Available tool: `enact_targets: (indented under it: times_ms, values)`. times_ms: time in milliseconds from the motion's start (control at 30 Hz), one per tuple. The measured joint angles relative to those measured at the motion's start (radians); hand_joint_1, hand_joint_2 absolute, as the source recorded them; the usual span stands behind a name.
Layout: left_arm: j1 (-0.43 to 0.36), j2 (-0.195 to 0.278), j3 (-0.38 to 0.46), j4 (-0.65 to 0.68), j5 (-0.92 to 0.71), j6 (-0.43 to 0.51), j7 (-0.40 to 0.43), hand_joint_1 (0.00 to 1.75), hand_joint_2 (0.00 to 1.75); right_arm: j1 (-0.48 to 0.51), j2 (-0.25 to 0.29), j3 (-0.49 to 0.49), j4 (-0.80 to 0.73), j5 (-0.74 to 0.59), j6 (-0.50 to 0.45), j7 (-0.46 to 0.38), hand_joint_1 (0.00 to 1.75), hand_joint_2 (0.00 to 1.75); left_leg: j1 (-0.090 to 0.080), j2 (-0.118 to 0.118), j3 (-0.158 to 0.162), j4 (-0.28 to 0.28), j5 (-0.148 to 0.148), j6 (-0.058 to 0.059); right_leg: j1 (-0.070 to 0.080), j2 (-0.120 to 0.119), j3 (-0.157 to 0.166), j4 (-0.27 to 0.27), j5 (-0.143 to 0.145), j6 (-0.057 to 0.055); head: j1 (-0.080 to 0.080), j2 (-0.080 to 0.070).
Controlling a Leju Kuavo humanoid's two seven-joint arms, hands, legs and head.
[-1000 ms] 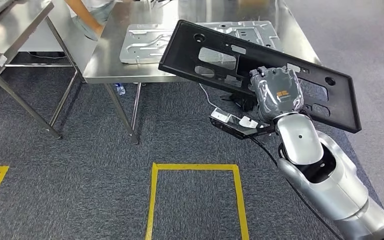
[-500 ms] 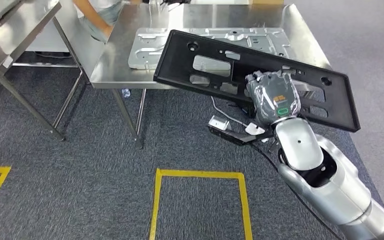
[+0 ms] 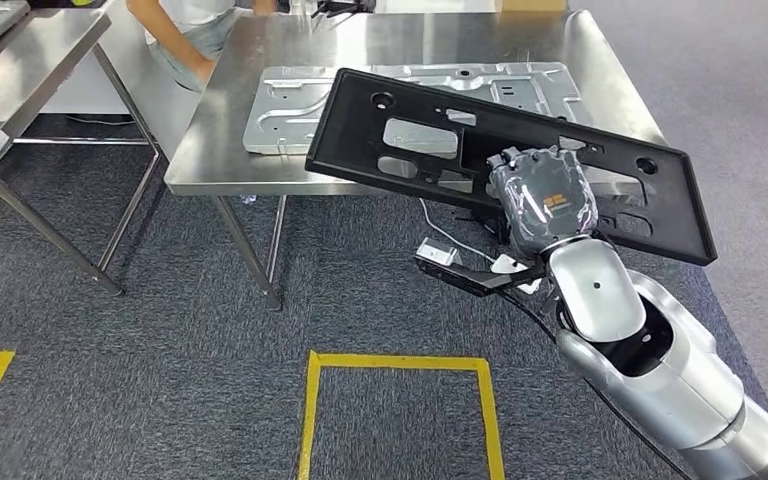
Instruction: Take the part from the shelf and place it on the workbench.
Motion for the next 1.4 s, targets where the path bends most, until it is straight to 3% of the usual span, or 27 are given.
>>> enact_targets:
  times_ms: [33, 133, 167, 233, 300, 367, 400, 467, 533, 567, 633, 667, 733, 800, 833, 867, 900, 933, 1033, 1067, 1133, 1167, 1233, 1267, 1333, 1367, 1400]
  values:
    - [0.001, 0.000, 0.000, 0.000, 0.000, 0.002, 0.000, 0.00, 1.75, 0.000, 0.000, 0.002, 0.000, 0.000, -0.001, 0.000, 1.75, 1.75, -0.004, 0.001, 0.008, -0.020, 0.017, 0.006, 0.000, 0.001, 0.007, 0.000, -0.006, 0.007, 0.000, 0.000]
    - [-0.001, 0.001, 0.000, 0.000, 0.000, 0.005, 0.003, 0.00, 1.75, 0.000, 0.002, 0.007, 0.001, 0.001, -0.009, -0.001, 1.75, 1.75, -0.007, -0.002, 0.033, -0.028, 0.010, 0.029, 0.000, 0.002, 0.009, 0.031, -0.004, 0.022, 0.001, 0.000]
    - [-0.003, 0.002, 0.000, 0.000, 0.000, 0.006, 0.003, 0.00, 1.75, -0.001, 0.003, 0.010, 0.002, 0.002, -0.012, -0.001, 1.75, 1.75, -0.007, -0.003, 0.043, -0.030, 0.005, 0.036, 0.000, 0.002, -0.013, 0.071, 0.000, 0.024, 0.002, 0.000]
    - [-0.005, 0.003, 0.000, 0.000, 0.000, 0.010, 0.004, 0.00, 1.75, -0.001, 0.006, 0.015, 0.003, 0.003, -0.016, -0.002, 1.75, 1.75, -0.007, -0.005, 0.063, -0.032, -0.009, 0.050, -0.001, 0.001, -0.091, 0.189, -0.014, 0.025, 0.003, 0.000]
    - [-0.005, 0.003, 0.000, 0.000, 0.000, 0.014, 0.005, 0.00, 1.75, 0.003, 0.009, 0.022, 0.006, 0.004, -0.021, -0.002, 1.75, 1.75, -0.009, -0.009, 0.082, -0.032, -0.030, 0.055, 0.002, 0.001, -0.174, 0.282, -0.069, 0.028, 0.003, 0.000]
    - [-0.004, 0.002, 0.000, 0.000, 0.000, 0.020, 0.005, 0.00, 1.75, 0.008, 0.013, 0.025, 0.011, 0.007, -0.027, -0.002, 1.75, 1.75, -0.012, -0.015, 0.109, -0.031, -0.053, 0.055, 0.004, 0.001, -0.216, 0.276, -0.098, 0.026, 0.003, 0.000]
    - [-0.003, 0.003, 0.000, 0.000, 0.000, 0.023, 0.004, 0.00, 1.75, 0.009, 0.016, 0.026, 0.013, 0.009, -0.031, -0.001, 1.75, 1.75, -0.013, -0.018, 0.126, -0.031, -0.066, 0.054, 0.006, 0.001, -0.216, 0.232, -0.080, 0.022, 0.004, 0.000]
    - [-0.004, 0.004, 0.000, 0.000, 0.000, 0.028, 0.004, 0.00, 1.75, 0.010, 0.026, 0.031, 0.017, 0.014, -0.040, 0.000, 1.75, 1.75, -0.016, -0.021, 0.160, -0.030, -0.093, 0.050, 0.015, 0.002, -0.198, 0.107, 0.039, 0.007, 0.003, 0.000]
    - [-0.005, 0.007, 0.000, 0.000, 0.000, 0.029, 0.004, 0.00, 1.75, 0.013, 0.040, 0.038, 0.023, 0.020, -0.050, 0.003, 1.75, 1.75, -0.017, -0.023, 0.176, -0.033, -0.115, 0.041, 0.022, 0.005, -0.180, 0.030, 0.131, -0.007, 0.000, 0.000]
    - [-0.006, 0.009, 0.000, 0.000, 0.000, 0.029, 0.006, 0.00, 1.75, 0.015, 0.049, 0.042, 0.027, 0.022, -0.054, 0.005, 1.75, 1.75, -0.016, -0.024, 0.182, -0.032, -0.118, 0.034, 0.024, 0.007, -0.174, 0.018, 0.143, -0.013, -0.001, 0.000]
    - [-0.008, 0.017, 0.000, 0.000, 0.000, 0.028, 0.008, 0.00, 1.75, 0.018, 0.070, 0.047, 0.033, 0.026, -0.059, 0.010, 1.75, 1.75, -0.014, -0.021, 0.175, -0.012, -0.107, 0.022, 0.022, 0.008, -0.153, 0.005, 0.135, -0.024, 0.002, 0.000]
    - [-0.009, 0.021, 0.000, 0.000, -0.001, 0.028, 0.009, 0.00, 1.75, 0.019, 0.078, 0.048, 0.036, 0.029, -0.063, 0.013, 1.75, 1.75, -0.014, -0.019, 0.158, 0.026, -0.091, 0.016, 0.020, 0.007, -0.141, -0.002, 0.129, -0.029, 0.003, 0.000]
    - [-0.010, 0.028, 0.000, 0.000, -0.001, 0.028, 0.010, 0.00, 1.75, 0.019, 0.090, 0.049, 0.043, 0.033, -0.069, 0.016, 1.75, 1.75, -0.009, -0.015, 0.083, 0.139, -0.083, 0.006, 0.016, 0.004, -0.112, -0.012, 0.112, -0.037, 0.002, 0.000]
    - [-0.007, 0.030, 0.000, 0.000, -0.002, 0.028, 0.010, 0.00, 1.75, 0.024, 0.098, 0.050, 0.049, 0.034, -0.072, 0.019, 1.75, 1.75, -0.003, -0.013, 0.002, 0.228, -0.139, -0.005, 0.013, 0.002, -0.079, -0.017, 0.087, -0.038, 0.002, 0.000]
    - [-0.005, 0.030, 0.000, 0.000, -0.002, 0.028, 0.010, 0.00, 1.75, 0.028, 0.100, 0.050, 0.052, 0.034, -0.072, 0.019, 1.75, 1.75, 0.000, -0.011, -0.025, 0.239, -0.177, -0.009, 0.012, 0.002, -0.059, -0.018, 0.072, -0.037, 0.001, 0.000]
    - [-0.002, 0.030, 0.000, 0.000, -0.003, 0.028, 0.010, 0.00, 1.75, 0.031, 0.102, 0.051, 0.055, 0.034, -0.072, 0.019, 1.75, 1.75, 0.003, -0.010, -0.042, 0.226, -0.206, -0.013, 0.011, 0.002, -0.038, -0.019, 0.056, -0.035, 0.002, 0.000]
    - [-0.001, 0.030, 0.000, 0.001, -0.003, 0.028, 0.010, 0.00, 1.75, 0.034, 0.103, 0.051, 0.058, 0.033, -0.072, 0.019, 1.75, 1.75, 0.006, -0.007, -0.048, 0.191, -0.211, -0.017, 0.010, 0.002, -0.015, -0.019, 0.039, -0.032, 0.002, 0.000]
    - [0.001, 0.030, 0.000, 0.001, -0.003, 0.028, 0.010, 0.00, 1.75, 0.036, 0.103, 0.051, 0.060, 0.033, -0.072, 0.019, 1.75, 1.75, 0.009, -0.005, -0.047, 0.136, -0.177, -0.019, 0.009, 0.002, 0.008, -0.019, 0.021, -0.028, 0.002, 0.000]
    - [0.007, 0.031, 0.000, 0.001, -0.005, 0.027, 0.009, 0.00, 1.75, 0.042, 0.109, 0.052, 0.067, 0.033, -0.071, 0.020, 1.75, 1.75, 0.007, 0.004, -0.033, -0.016, 0.035, -0.011, 0.008, 0.007, 0.061, -0.017, -0.034, -0.011, 0.001, 0.000]
    - [0.009, 0.031, 0.000, 0.001, -0.007, 0.027, 0.008, 0.00, 1.75, 0.044, 0.111, 0.053, 0.068, 0.033, -0.071, 0.020, 1.75, 1.75, 0.003, 0.005, -0.025, -0.031, 0.063, -0.003, 0.008, 0.009, 0.078, -0.018, -0.047, -0.003, 0.000, 0.000]
    - [0.007, 0.033, 0.000, 0.001, -0.010, 0.026, 0.007, 0.00, 1.75, 0.044, 0.114, 0.053, 0.070, 0.033, -0.072, 0.021, 1.75, 1.75, -0.001, 0.003, 0.002, -0.033, 0.044, 0.015, 0.006, 0.011, 0.092, 0.007, -0.041, 0.011, 0.000, 0.000]
    - [0.004, 0.035, 0.000, 0.001, -0.011, 0.026, 0.006, 0.00, 1.75, 0.042, 0.115, 0.053, 0.070, 0.033, -0.072, 0.022, 1.75, 1.75, 0.000, 0.001, 0.016, -0.037, 0.033, 0.022, 0.005, 0.010, 0.083, 0.044, -0.027, 0.015, 0.000, 0.000]
    - [-0.004, 0.042, 0.000, 0.001, -0.011, 0.027, 0.005, 0.00, 1.75, 0.037, 0.116, 0.053, 0.070, 0.033, -0.072, 0.023, 1.75, 1.75, 0.002, -0.002, 0.044, -0.041, 0.015, 0.033, 0.005, 0.008, 0.011, 0.160, -0.020, 0.017, 0.004, 0.000]
    - [-0.005, 0.044, 0.000, 0.001, -0.011, 0.027, 0.005, 0.00, 1.75, 0.038, 0.117, 0.053, 0.070, 0.033, -0.072, 0.023, 1.75, 1.75, 0.001, -0.004, 0.058, -0.041, 0.003, 0.036, 0.007, 0.007, -0.035, 0.217, -0.040, 0.017, 0.006, 0.000]
    - [-0.005, 0.045, 0.000, 0.001, -0.011, 0.028, 0.005, 0.00, 1.75, 0.043, 0.118, 0.053, 0.071, 0.033, -0.072, 0.023, 1.75, 1.75, -0.001, -0.007, 0.093, -0.042, -0.026, 0.040, 0.012, 0.006, -0.120, 0.282, -0.121, 0.013, 0.007, 0.000]
    - [-0.003, 0.045, 0.000, 0.001, -0.011, 0.028, 0.005, 0.00, 1.75, 0.047, 0.118, 0.053, 0.072, 0.033, -0.071, 0.023, 1.75, 1.75, -0.001, -0.009, 0.115, -0.043, -0.043, 0.040, 0.015, 0.006, -0.151, 0.282, -0.160, 0.010, 0.008, 0.000]
    - [-0.002, 0.045, 0.000, 0.001, -0.011, 0.028, 0.005, 0.00, 1.75, 0.050, 0.118, 0.053, 0.074, 0.032, -0.071, 0.023, 1.75, 1.75, -0.002, -0.012, 0.138, -0.043, -0.061, 0.041, 0.019, 0.006, -0.172, 0.258, -0.177, 0.005, 0.008, 0.000]
